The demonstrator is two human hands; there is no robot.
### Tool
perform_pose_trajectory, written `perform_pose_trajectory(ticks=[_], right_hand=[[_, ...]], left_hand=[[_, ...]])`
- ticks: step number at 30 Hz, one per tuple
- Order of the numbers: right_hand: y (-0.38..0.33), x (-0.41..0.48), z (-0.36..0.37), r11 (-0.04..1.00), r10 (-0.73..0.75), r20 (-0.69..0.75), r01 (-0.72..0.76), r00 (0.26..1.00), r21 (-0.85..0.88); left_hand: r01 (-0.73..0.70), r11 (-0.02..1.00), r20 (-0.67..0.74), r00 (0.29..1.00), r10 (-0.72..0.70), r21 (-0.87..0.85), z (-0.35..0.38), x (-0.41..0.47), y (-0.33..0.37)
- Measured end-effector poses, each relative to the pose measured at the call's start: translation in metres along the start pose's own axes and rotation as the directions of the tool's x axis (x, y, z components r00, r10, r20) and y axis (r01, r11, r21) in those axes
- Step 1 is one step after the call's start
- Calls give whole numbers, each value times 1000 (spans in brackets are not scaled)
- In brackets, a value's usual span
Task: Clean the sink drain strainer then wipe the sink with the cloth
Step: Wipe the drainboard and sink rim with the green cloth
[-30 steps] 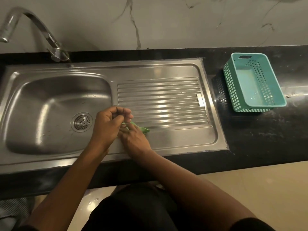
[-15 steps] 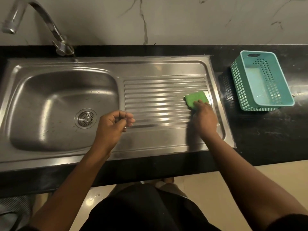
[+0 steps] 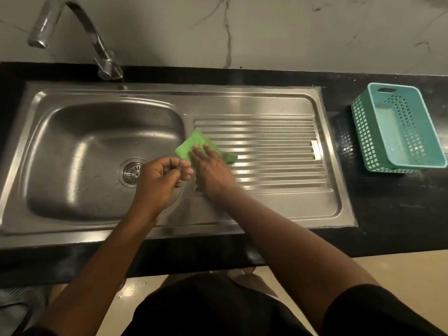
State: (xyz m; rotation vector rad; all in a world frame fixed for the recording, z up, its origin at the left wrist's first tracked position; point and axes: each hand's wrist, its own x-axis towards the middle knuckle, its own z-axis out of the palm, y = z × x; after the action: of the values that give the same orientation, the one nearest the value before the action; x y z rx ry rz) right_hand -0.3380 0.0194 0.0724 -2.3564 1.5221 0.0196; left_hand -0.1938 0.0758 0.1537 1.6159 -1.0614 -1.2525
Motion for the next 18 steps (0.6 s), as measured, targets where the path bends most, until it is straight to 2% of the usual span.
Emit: perform_pose_trajectory(ticks=[3,5,7,11,14,18], right_hand=[[35,-10,-1,999,-12,-69,10,998,-31],[70,-25,-4,993,101,-186,-109,977,-33],[113,-45,-10,961,242,-284,-269,928,-60],[190,-75,-34,830,534,-284,-558,796,-5],[186,-55,-36,773,614,-270,-634,742,18],[118,-17,-29,793,570,-267,-606,777,-70]], left_hand=[[-1,1000,4,1000,1,1,-2,3,-2],[6,1000,8,1000,-6,8,-5,4,-6],[24,1000,17,1000,-24,-4,-5,5,-8],[56,998,42,998,-57,6,-6,7,-13],[66,998,53,996,-67,20,-10,10,-16],[65,997,60,996,-67,34,-12,15,-14]])
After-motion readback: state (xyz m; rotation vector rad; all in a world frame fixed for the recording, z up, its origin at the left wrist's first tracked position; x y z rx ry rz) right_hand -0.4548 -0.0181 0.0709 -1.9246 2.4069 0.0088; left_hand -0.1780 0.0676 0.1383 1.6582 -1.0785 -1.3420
